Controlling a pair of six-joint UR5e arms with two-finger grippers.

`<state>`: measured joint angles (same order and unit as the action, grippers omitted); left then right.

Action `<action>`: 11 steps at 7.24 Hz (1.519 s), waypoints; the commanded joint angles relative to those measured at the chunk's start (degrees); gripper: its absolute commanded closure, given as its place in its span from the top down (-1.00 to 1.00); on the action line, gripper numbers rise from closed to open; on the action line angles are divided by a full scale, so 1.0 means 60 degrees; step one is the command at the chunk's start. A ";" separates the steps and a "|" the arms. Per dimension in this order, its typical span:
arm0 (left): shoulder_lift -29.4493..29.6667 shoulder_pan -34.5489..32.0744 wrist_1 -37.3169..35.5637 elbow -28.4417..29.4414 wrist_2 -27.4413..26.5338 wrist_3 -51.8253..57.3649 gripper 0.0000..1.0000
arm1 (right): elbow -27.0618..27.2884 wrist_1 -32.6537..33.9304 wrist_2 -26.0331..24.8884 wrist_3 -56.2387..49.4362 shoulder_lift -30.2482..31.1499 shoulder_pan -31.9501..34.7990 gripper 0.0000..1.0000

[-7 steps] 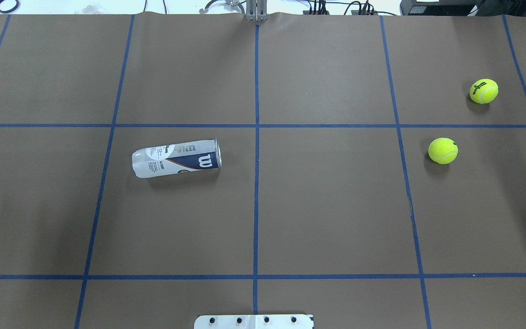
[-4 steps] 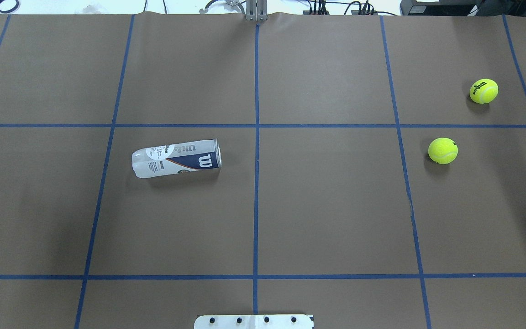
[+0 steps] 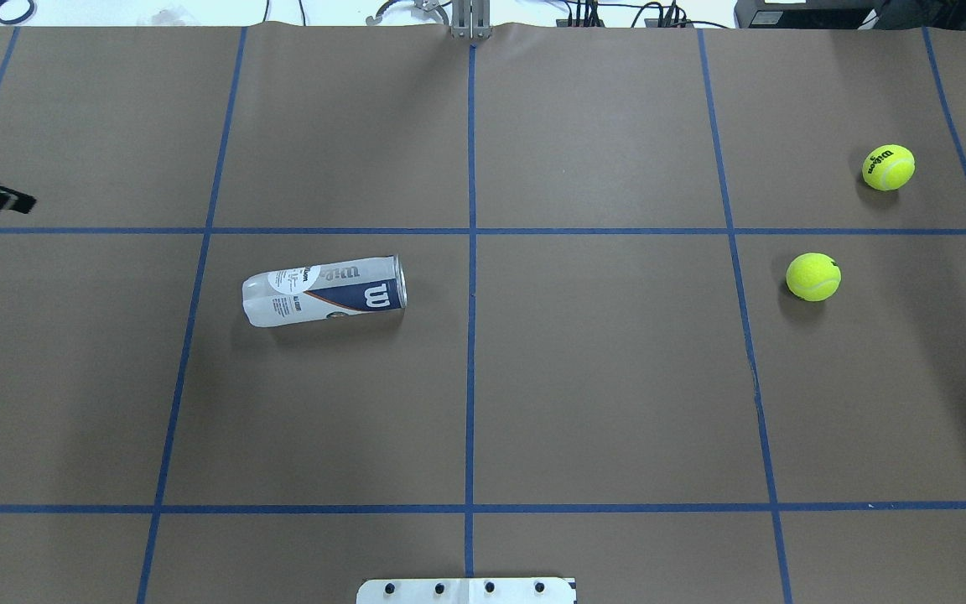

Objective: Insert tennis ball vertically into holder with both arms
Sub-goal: 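Move the left gripper out toward the clear Wilson ball can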

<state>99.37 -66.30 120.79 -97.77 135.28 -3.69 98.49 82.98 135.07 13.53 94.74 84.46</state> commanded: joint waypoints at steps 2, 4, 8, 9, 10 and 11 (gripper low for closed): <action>0.1584 0.2400 -0.0019 -0.0404 -0.1710 0.0044 0.94 | 0.0006 -0.0002 0.0004 0.0001 0.0016 0.0000 0.99; 0.2374 0.3500 -0.0382 -0.0245 -0.1774 0.0145 0.98 | 0.0006 -0.0002 0.0004 0.0001 0.0016 0.0000 0.99; 0.5638 0.5624 -0.4618 0.0628 -0.5368 0.2592 0.99 | 0.0050 -0.0017 0.0018 0.0015 0.0090 0.0000 0.99; 0.6225 0.5629 -0.4589 0.1433 -0.5407 0.2723 0.99 | 0.0065 -0.0017 0.0018 0.0015 0.0119 0.0000 0.99; 0.6318 0.5702 -0.4589 0.1789 -0.5436 0.3174 0.99 | 0.0065 -0.0017 0.0018 0.0015 0.0148 0.0000 0.99; 0.6333 0.5703 -0.4647 0.1836 -0.5466 0.3802 0.99 | 0.0079 -0.0017 0.0018 0.0015 0.0148 0.0000 0.99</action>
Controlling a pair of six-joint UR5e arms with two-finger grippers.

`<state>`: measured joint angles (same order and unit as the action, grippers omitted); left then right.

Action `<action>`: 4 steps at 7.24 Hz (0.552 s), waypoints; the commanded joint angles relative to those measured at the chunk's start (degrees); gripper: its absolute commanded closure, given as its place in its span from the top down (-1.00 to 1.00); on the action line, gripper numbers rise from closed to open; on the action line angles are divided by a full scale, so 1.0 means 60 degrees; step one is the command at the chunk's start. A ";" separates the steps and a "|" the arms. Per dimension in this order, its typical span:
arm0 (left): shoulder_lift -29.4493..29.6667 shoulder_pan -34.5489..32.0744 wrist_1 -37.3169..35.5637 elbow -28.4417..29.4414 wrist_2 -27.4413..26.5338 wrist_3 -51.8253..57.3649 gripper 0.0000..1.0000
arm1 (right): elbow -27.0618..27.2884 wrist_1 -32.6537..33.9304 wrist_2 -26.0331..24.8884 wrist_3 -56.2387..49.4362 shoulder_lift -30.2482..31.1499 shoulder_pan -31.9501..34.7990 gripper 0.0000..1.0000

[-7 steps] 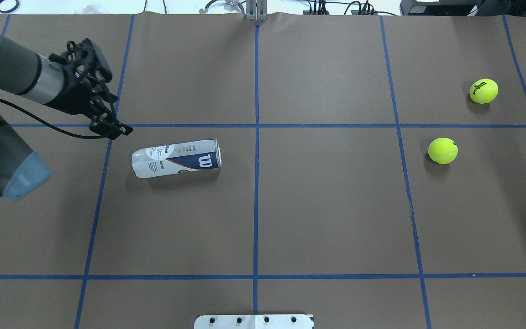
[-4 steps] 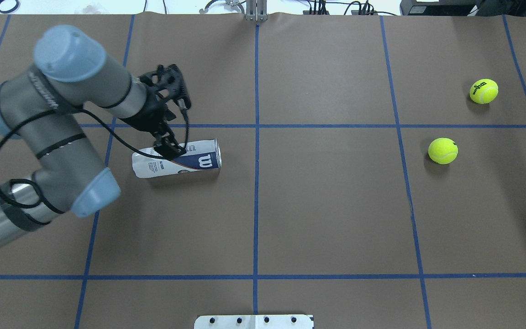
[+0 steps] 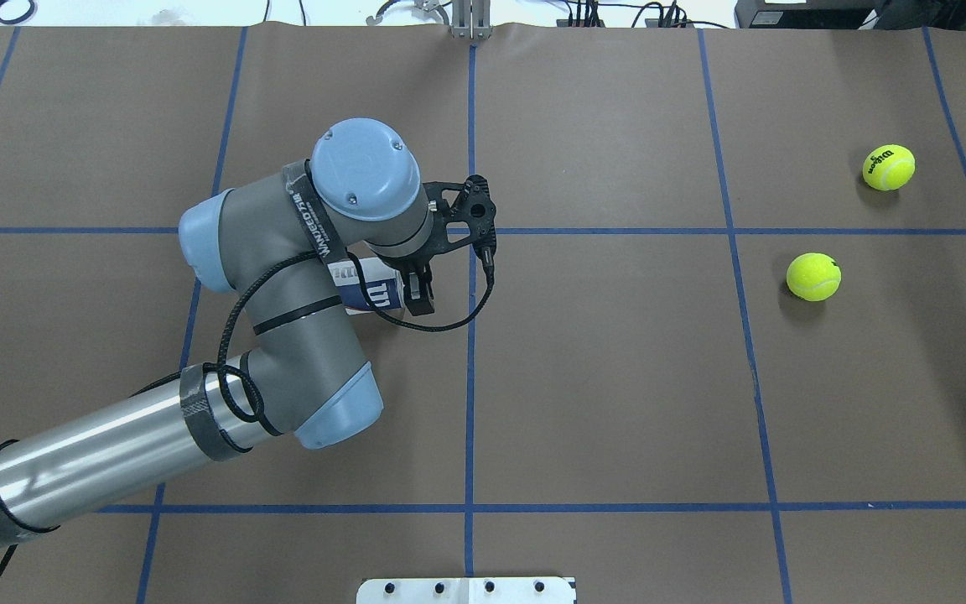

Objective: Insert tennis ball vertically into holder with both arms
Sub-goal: 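Move the left gripper out toward the clear Wilson ball can, then lower the left gripper and grasp the can lying on its side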

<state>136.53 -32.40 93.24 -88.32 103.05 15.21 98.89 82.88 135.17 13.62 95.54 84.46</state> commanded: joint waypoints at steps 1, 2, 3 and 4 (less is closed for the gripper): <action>0.0126 0.0053 -0.0115 0.0320 -0.0095 0.0789 0.99 | 0.0013 -0.0014 0.0000 0.0000 0.0043 0.0000 0.99; 0.0126 0.0024 -0.0101 0.0349 -0.0095 0.0689 0.99 | 0.0071 -0.0014 0.0000 0.0000 0.0058 0.0000 0.99; 0.0054 -0.0005 -0.0100 0.0350 -0.0095 0.0644 0.99 | 0.0086 0.0000 0.0000 0.0000 0.0072 0.0000 0.99; 0.0053 0.0009 -0.0071 0.0408 -0.0080 0.0107 0.99 | 0.0101 0.0000 0.0000 0.0000 0.0087 0.0000 0.99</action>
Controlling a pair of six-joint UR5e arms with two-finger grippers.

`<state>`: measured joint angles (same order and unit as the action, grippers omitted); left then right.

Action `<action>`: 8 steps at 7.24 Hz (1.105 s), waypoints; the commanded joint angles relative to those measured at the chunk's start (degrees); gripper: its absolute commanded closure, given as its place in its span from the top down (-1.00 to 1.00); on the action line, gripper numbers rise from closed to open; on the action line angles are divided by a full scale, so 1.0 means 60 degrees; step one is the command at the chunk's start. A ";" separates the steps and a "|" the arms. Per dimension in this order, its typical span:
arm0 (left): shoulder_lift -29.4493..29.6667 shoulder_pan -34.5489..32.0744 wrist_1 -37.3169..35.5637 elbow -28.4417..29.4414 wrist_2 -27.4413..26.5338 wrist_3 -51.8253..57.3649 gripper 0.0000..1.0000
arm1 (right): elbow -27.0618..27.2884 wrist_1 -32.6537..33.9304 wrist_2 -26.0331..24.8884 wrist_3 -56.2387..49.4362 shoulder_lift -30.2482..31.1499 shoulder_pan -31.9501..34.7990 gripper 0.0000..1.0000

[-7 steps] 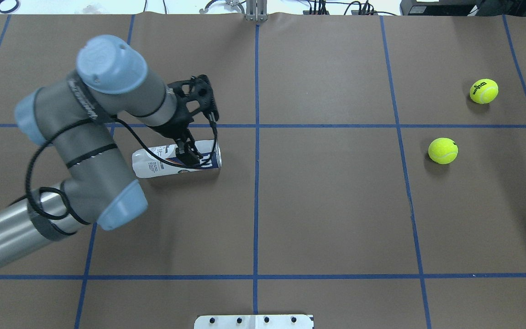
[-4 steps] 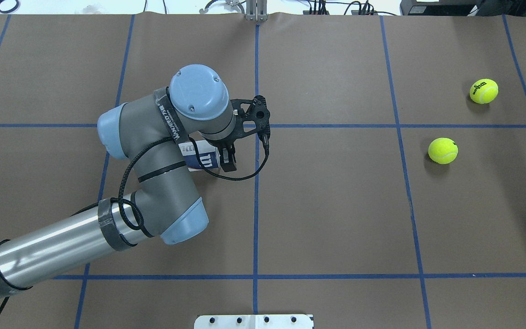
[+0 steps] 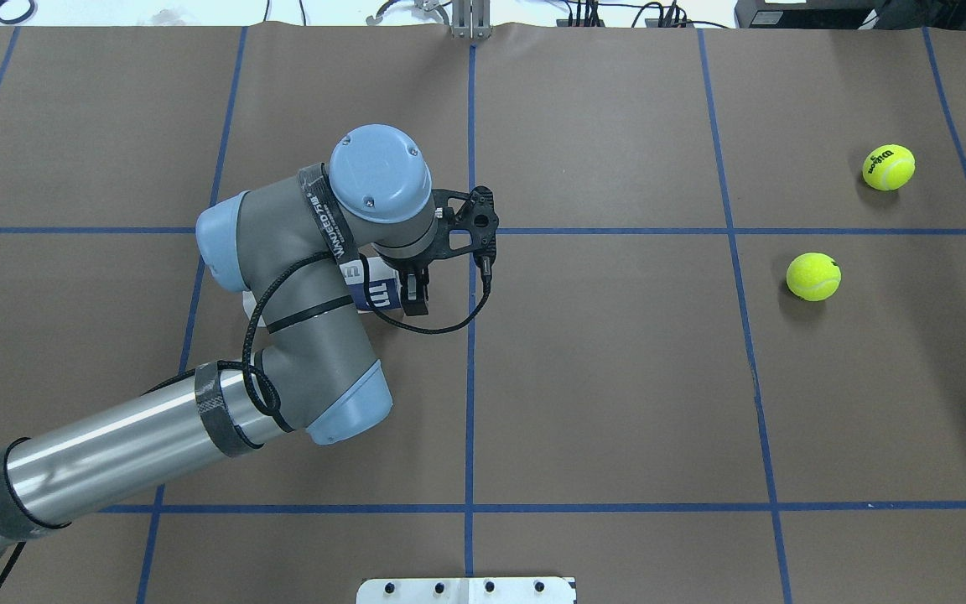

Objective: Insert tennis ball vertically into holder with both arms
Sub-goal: 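Lower the left gripper and grasp the can lying on its side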

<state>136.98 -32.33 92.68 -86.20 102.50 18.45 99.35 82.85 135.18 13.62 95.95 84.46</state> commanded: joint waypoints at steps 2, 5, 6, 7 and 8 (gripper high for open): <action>-0.0066 0.0070 0.0080 0.0245 0.0011 -0.1168 0.99 | 0.0053 -0.0010 0.0000 0.0000 0.0019 0.0000 0.99; -0.0140 0.0056 0.0139 0.0245 0.0041 -0.1083 0.99 | 0.0199 0.0005 -0.0015 0.0015 0.0122 0.0000 0.99; -0.0430 0.0070 0.0385 0.0231 0.0041 -0.1054 0.99 | 0.0199 0.0005 -0.0015 0.0015 0.0122 0.0000 0.99; -0.0723 0.0070 0.1171 0.0289 0.0041 -0.1068 0.99 | 0.0199 0.0005 -0.0015 0.0015 0.0122 0.0000 0.99; -0.0827 0.0070 0.1309 0.0318 0.0041 -0.1082 0.99 | 0.0199 0.0005 -0.0015 0.0015 0.0122 0.0000 0.99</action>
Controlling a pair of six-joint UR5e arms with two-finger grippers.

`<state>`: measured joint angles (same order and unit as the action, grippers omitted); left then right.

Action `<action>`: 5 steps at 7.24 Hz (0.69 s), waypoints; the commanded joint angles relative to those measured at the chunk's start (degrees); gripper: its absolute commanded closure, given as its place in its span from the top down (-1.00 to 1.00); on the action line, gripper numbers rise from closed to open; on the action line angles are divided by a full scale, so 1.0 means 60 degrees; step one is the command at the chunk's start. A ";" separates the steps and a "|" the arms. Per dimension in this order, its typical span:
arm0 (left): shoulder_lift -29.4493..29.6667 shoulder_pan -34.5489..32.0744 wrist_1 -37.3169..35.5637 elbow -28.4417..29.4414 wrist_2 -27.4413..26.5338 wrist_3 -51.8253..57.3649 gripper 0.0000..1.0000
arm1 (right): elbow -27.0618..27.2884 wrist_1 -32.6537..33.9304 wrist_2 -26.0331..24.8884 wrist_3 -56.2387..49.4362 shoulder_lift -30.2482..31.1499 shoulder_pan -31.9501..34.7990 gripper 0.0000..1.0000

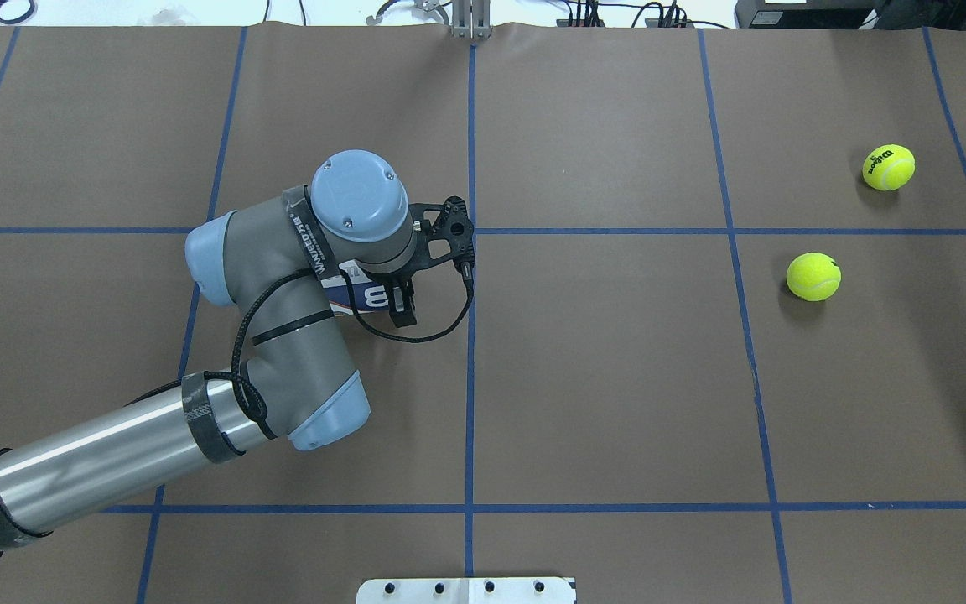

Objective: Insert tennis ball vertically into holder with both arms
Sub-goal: 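Lower the left gripper and grasp the can lying on its side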

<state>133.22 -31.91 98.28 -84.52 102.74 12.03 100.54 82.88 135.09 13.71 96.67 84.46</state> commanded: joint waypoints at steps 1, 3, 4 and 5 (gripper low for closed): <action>-0.0201 0.0016 0.0392 0.0038 0.0000 -0.0100 0.99 | 0.0001 0.0000 0.0000 0.0000 0.0015 0.0000 0.99; -0.0143 0.0075 0.0407 0.0154 0.0000 -0.0130 0.99 | 0.0001 0.0000 0.0000 0.0000 0.0001 0.0000 0.99; -0.0084 0.0104 0.0407 0.0286 0.0000 -0.0115 0.99 | -0.0013 0.0000 0.0000 0.0000 0.0015 0.0000 0.99; -0.0098 0.0104 0.0407 0.0331 0.0000 -0.0086 0.99 | -0.0013 0.0000 0.0000 0.0000 0.0016 0.0000 0.99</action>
<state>132.55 -31.38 100.70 -83.07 102.75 11.36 100.50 82.88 135.09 13.71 96.74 84.46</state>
